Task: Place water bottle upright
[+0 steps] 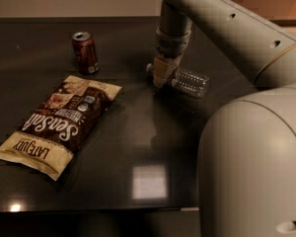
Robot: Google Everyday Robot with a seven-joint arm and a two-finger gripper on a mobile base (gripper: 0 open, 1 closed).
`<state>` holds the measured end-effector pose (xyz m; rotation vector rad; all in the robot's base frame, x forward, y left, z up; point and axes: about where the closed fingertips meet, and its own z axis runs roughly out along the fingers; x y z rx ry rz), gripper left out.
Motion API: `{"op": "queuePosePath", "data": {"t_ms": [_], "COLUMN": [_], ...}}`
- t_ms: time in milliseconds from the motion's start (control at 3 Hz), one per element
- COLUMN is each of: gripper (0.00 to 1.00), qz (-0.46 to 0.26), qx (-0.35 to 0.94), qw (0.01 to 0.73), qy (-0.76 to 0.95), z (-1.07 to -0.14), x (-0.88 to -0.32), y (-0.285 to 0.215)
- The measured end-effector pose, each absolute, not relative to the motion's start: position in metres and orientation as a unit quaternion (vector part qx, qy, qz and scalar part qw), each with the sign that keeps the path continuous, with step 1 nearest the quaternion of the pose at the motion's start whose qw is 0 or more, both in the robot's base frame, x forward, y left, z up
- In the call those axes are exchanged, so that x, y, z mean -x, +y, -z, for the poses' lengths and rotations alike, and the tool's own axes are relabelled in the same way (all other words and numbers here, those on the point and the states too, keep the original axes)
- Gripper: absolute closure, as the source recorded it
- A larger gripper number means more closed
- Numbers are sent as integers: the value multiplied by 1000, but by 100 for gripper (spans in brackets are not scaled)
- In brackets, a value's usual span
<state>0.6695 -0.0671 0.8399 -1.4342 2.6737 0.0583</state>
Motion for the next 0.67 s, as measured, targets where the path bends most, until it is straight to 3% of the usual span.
{"op": "queuePosePath", "data": {"t_ms": [667], "gripper": [87], "qz": [-51], "qx": [494], "qw": [93], "qy": [863], "z": [-873], "x": [-673], "y": [-59]}}
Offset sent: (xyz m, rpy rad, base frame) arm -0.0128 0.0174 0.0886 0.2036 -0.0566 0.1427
